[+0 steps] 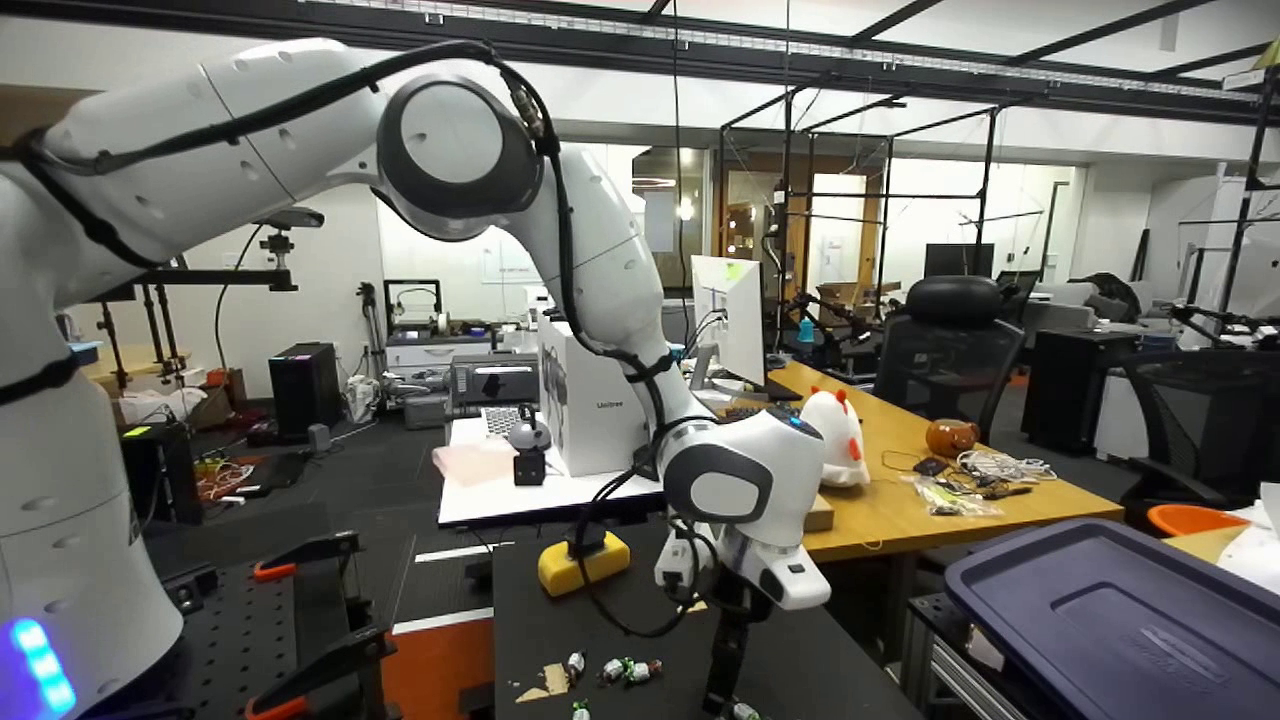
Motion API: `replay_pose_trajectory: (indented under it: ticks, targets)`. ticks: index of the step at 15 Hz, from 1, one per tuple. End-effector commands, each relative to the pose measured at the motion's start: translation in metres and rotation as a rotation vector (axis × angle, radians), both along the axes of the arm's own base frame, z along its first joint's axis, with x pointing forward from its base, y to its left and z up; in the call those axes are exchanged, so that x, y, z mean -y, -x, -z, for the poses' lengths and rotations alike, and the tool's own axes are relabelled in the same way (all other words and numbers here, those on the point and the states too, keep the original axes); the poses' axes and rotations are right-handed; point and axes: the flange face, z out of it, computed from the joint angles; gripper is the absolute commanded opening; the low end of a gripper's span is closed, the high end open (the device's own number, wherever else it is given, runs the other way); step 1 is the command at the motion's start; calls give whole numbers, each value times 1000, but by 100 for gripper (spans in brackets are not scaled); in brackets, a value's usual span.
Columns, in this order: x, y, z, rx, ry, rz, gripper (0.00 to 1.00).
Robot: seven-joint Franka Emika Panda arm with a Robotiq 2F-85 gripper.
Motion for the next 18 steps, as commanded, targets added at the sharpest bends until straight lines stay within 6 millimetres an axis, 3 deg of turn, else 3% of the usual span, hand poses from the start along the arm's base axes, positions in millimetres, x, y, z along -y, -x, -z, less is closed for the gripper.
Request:
replay_pose_trajectory:
  ticks: [1, 3, 4, 14, 18]
  targets:
    - [19, 5, 0, 68, -25, -188, 100]
    - [11, 4, 5, 70, -96, -286, 100]
    - [19, 5, 5, 61, -55, -204, 100]
    - [11, 4, 8, 75, -93, -258, 100]
    - [22, -9, -16, 139, -47, -185, 100]
